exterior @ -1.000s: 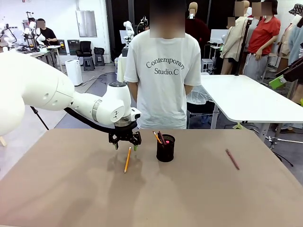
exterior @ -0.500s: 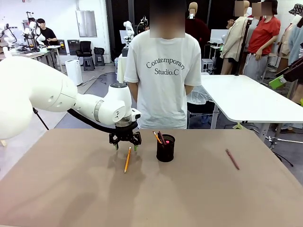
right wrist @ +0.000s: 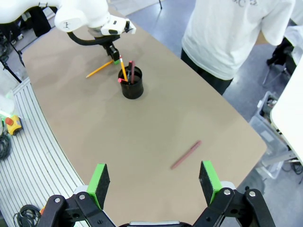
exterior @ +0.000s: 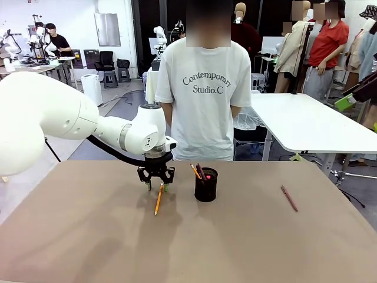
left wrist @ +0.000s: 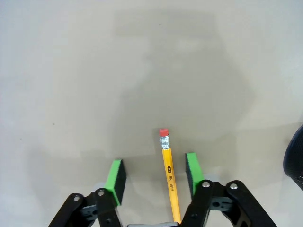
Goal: Place the pens into the pen holder.
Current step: Pick up a writing instrument from the table and place it into the Pen holder.
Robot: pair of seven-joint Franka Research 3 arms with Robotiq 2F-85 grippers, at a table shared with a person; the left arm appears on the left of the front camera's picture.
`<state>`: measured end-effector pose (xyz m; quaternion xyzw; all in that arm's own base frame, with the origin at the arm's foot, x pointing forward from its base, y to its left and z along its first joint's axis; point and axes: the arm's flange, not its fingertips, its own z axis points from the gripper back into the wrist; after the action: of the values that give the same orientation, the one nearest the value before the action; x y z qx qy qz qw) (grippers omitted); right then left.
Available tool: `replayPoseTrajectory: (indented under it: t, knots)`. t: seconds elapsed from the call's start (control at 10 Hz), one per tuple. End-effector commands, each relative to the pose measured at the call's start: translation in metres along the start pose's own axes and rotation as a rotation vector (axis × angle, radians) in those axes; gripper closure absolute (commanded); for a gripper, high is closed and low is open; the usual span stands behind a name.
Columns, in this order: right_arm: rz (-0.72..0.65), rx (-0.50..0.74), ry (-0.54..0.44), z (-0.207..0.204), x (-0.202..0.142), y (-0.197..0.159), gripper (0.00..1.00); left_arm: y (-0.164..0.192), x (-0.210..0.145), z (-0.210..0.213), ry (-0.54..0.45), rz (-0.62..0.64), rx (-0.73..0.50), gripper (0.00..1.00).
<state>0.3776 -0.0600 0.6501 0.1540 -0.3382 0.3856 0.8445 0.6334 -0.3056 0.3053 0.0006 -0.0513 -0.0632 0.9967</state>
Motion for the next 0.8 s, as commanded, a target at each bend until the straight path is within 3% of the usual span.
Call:
replayPoseTrajectory:
  t: [0.0, 0.1, 0.7]
  knots:
    - [0.003, 0.002, -0.004, 0.0007, 0.0008, 0.0003, 0.00, 0.0002, 0.0029, -0.0033, 0.023, 0.014, 0.006, 0.88]
    - [0.003, 0.002, -0.004, 0.0007, 0.0008, 0.0003, 0.00, 0.0008, 0.0030, -0.0030, 0.026, 0.013, 0.010, 1.00]
    - [0.003, 0.002, -0.004, 0.0007, 0.0008, 0.0003, 0.00, -0.0026, -0.0041, -0.0001, 0.082, -0.054, 0.008, 1.00]
